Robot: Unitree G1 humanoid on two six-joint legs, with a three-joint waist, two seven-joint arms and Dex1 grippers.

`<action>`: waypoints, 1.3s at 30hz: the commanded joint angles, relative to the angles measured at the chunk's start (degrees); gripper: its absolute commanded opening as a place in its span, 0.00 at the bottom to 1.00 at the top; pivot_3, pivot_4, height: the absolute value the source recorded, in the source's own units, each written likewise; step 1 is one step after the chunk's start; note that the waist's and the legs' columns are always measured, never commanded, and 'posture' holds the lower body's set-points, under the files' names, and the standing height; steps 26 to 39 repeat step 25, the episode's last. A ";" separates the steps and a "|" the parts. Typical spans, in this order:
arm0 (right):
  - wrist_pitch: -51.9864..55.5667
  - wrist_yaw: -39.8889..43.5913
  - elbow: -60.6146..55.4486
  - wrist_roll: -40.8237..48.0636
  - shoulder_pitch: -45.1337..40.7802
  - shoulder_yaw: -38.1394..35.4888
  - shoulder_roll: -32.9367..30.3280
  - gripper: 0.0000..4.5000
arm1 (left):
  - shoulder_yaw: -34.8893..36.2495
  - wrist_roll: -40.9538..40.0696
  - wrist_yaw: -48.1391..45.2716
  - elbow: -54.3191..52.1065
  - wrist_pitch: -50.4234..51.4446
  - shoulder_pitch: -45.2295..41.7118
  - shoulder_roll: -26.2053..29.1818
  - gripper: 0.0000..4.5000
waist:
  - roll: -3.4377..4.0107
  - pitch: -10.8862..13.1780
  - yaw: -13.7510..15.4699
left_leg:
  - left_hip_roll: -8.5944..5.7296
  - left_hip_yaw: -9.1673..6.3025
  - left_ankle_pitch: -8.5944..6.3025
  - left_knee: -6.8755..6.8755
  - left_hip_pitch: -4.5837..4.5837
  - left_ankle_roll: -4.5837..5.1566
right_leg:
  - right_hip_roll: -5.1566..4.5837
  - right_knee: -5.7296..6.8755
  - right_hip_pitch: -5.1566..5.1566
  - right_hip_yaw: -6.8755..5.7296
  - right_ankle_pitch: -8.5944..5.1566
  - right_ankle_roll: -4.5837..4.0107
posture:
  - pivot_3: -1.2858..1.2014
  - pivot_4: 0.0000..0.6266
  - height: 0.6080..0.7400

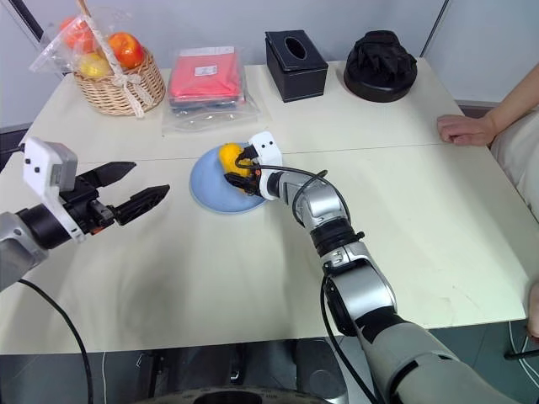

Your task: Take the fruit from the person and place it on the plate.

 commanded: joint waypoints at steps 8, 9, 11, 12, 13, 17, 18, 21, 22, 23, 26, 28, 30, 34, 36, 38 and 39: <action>7.53 4.41 -12.35 1.21 0.68 -3.12 -6.12 1.00 | 1.02 -1.49 0.67 -1.81 -1.21 0.35 0.80 1.00 | 0.02 0.01 0.41 | -0.03 0.00 0.00 0.01 -0.01 0.00 | -0.04 -0.01 0.01 0.00 0.00 0.00 | 0.52 0.24 1.00; 8.99 4.89 -14.79 1.67 1.05 -3.41 -7.15 1.00 | 0.92 -1.58 0.53 -1.82 -1.25 0.43 0.78 1.00 | 0.02 0.01 0.40 | -0.06 0.00 0.00 0.01 -0.01 0.00 | -0.06 -0.01 0.02 -0.01 0.00 0.00 | 0.52 0.24 1.00; 13.17 7.59 -22.76 4.31 2.00 -4.81 -11.15 1.00 | 0.41 -1.60 0.27 -1.75 -1.34 0.46 0.67 1.00 | 0.04 0.02 0.39 | -0.06 0.00 -0.01 0.01 -0.01 0.01 | -0.06 -0.02 0.02 -0.01 0.00 0.00 | 0.52 0.24 1.00; 15.49 9.81 -27.60 6.10 2.63 -5.70 -14.37 1.00 | -0.01 -1.66 0.08 -1.63 -1.38 0.37 0.56 1.00 | 0.04 0.02 0.33 | -0.05 -0.01 -0.01 0.00 -0.02 0.01 | -0.05 -0.02 0.01 -0.01 0.00 0.00 | 0.52 0.24 1.00; 17.20 11.21 -31.03 7.38 3.13 -6.28 -16.57 1.00 | -0.24 -1.67 -0.13 -1.53 -1.44 0.39 0.47 1.00 | 0.07 0.04 0.35 | -0.04 -0.01 -0.01 -0.01 -0.01 0.01 | -0.04 -0.02 0.01 -0.01 0.00 0.00 | 0.52 0.24 1.00; 23.24 18.06 -43.80 13.62 6.04 -10.67 -29.36 1.00 | -2.01 -1.45 -0.94 -0.91 -1.64 -0.22 0.29 1.00 | 0.09 0.06 0.42 | -0.04 -0.01 -0.02 -0.02 -0.03 0.03 | -0.06 -0.08 0.03 -0.01 0.00 0.00 | 0.52 0.24 1.00; 23.78 19.32 -45.52 14.61 6.77 -11.93 -32.21 1.00 | -2.37 -1.43 -1.05 -0.77 -1.68 -0.46 0.29 1.00 | 0.09 0.06 0.42 | -0.04 -0.01 -0.02 -0.02 -0.01 0.03 | -0.06 -0.08 0.06 0.00 0.00 0.00 | 0.52 0.24 1.00; 24.48 21.61 -48.59 16.88 8.61 -14.47 -38.00 1.00 | -2.93 -1.15 -1.36 -0.50 -1.73 -0.88 0.38 1.00 | 0.09 0.06 0.32 | -0.03 -0.01 -0.03 -0.02 -0.01 0.04 | -0.04 -0.09 0.07 -0.01 0.00 0.00 | 0.52 0.24 1.00; 24.51 22.08 -49.29 17.46 9.23 -14.86 -39.22 1.00 | -2.99 -1.11 -1.48 -0.47 -1.76 -0.90 0.42 1.00 | 0.10 0.06 0.20 | -0.01 0.01 -0.03 -0.02 0.02 0.05 | -0.03 -0.09 0.08 0.01 0.00 0.00 | 0.52 0.24 1.00; 23.96 23.37 -50.58 17.91 10.66 -15.56 -41.27 1.00 | -3.04 -1.22 -1.60 -0.40 -1.76 -0.98 0.51 1.00 | 0.10 0.06 0.15 | 0.00 0.03 -0.03 -0.02 0.03 0.06 | -0.01 -0.09 0.08 0.03 0.00 0.00 | 0.52 0.24 1.00; 23.81 26.74 -53.49 20.06 14.48 -18.41 -45.70 1.00 | -3.05 -1.71 -1.70 -0.14 -1.72 -1.20 0.61 1.00 | 0.10 0.07 0.33 | 0.03 0.02 -0.04 -0.03 0.03 0.06 | 0.02 -0.09 0.08 0.03 -0.01 0.00 | 0.52 0.24 1.00; 23.81 26.74 -53.49 20.06 14.48 -18.41 -45.70 1.00 | -3.05 -1.71 -1.70 -0.14 -1.72 -1.20 0.61 1.00 | 0.10 0.07 0.33 | 0.03 0.02 -0.04 -0.03 0.03 0.06 | 0.02 -0.09 0.08 0.03 -0.01 0.00 | 0.52 0.24 1.00; 23.81 26.74 -53.49 20.06 14.48 -18.41 -45.70 1.00 | -3.05 -1.71 -1.70 -0.14 -1.72 -1.20 0.61 1.00 | 0.10 0.07 0.33 | 0.03 0.02 -0.04 -0.03 0.03 0.06 | 0.02 -0.09 0.08 0.03 -0.01 0.00 | 0.52 0.24 1.00; 23.81 26.74 -53.49 20.06 14.48 -18.41 -45.70 1.00 | -3.05 -1.71 -1.70 -0.14 -1.72 -1.20 0.61 1.00 | 0.10 0.07 0.33 | 0.03 0.02 -0.04 -0.03 0.03 0.06 | 0.02 -0.09 0.08 0.03 -0.01 0.00 | 0.52 0.24 1.00; 23.81 26.74 -53.49 20.06 14.48 -18.41 -45.70 1.00 | -3.05 -1.71 -1.70 -0.14 -1.72 -1.20 0.61 1.00 | 0.10 0.07 0.33 | 0.03 0.02 -0.04 -0.03 0.03 0.06 | 0.02 -0.09 0.08 0.03 -0.01 0.00 | 0.52 0.24 1.00; 23.81 26.74 -53.49 20.06 14.48 -18.41 -45.70 1.00 | -3.05 -1.71 -1.70 -0.14 -1.72 -1.20 0.61 1.00 | 0.10 0.07 0.33 | 0.03 0.02 -0.04 -0.03 0.03 0.06 | 0.02 -0.09 0.08 0.03 -0.01 0.00 | 0.52 0.24 1.00; 23.81 26.74 -53.49 20.06 14.48 -18.41 -45.70 1.00 | -3.05 -1.71 -1.70 -0.14 -1.72 -1.20 0.61 1.00 | 0.10 0.07 0.33 | 0.03 0.02 -0.04 -0.03 0.03 0.06 | 0.02 -0.09 0.08 0.03 -0.01 0.00 | 0.52 0.24 1.00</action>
